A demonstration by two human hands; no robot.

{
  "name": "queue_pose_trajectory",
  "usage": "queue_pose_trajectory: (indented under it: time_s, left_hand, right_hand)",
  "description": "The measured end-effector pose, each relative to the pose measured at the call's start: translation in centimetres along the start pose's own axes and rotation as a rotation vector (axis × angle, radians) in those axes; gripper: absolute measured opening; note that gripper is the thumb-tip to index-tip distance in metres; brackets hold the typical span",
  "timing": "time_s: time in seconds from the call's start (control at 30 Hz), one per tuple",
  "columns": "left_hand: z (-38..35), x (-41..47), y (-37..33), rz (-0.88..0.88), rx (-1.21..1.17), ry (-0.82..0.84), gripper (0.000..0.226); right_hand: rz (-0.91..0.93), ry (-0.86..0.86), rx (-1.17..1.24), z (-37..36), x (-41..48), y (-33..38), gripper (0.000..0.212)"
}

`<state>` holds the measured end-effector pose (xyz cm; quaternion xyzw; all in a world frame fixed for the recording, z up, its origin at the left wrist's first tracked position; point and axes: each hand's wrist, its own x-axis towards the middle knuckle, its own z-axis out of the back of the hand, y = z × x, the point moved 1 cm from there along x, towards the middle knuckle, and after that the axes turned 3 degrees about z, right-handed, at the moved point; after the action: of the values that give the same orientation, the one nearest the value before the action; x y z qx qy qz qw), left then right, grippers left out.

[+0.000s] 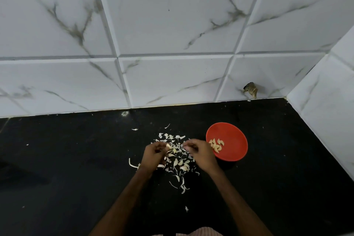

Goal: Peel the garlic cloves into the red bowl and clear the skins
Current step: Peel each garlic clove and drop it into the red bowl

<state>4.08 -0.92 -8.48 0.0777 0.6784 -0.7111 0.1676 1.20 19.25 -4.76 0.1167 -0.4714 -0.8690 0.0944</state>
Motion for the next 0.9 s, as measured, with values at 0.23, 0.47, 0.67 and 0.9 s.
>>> queue_pose_trajectory:
  time_s: [0.23,0.47,0.67,0.9]
  left_hand:
    - [-0.3,-0.4,-0.8,-0.035,0.089,0.023,0.011]
    - [-1.1,-1.3,-1.5,0.051,0.022,0.042,0.016]
    - [-2.4,-2.1,-1.8,0.1,-0.055,0.033,0.018]
    - [-2.5,-2.2,-2.1,0.099,-0.045,0.036,0.017]
  right_hand:
    - [0.106,0.061,-0.188,-2.9,0.5,2.1,0.02]
    - [0.068,0.068,-0.309,-3.7,0.3,1.9,0.014]
    - [-0.012,-0.024,-0.268,-4.2,-0.1,1.2,0.024]
    - [-0.076,-0.035,-0.034,-4.5,-0.3,0.6,0.032]
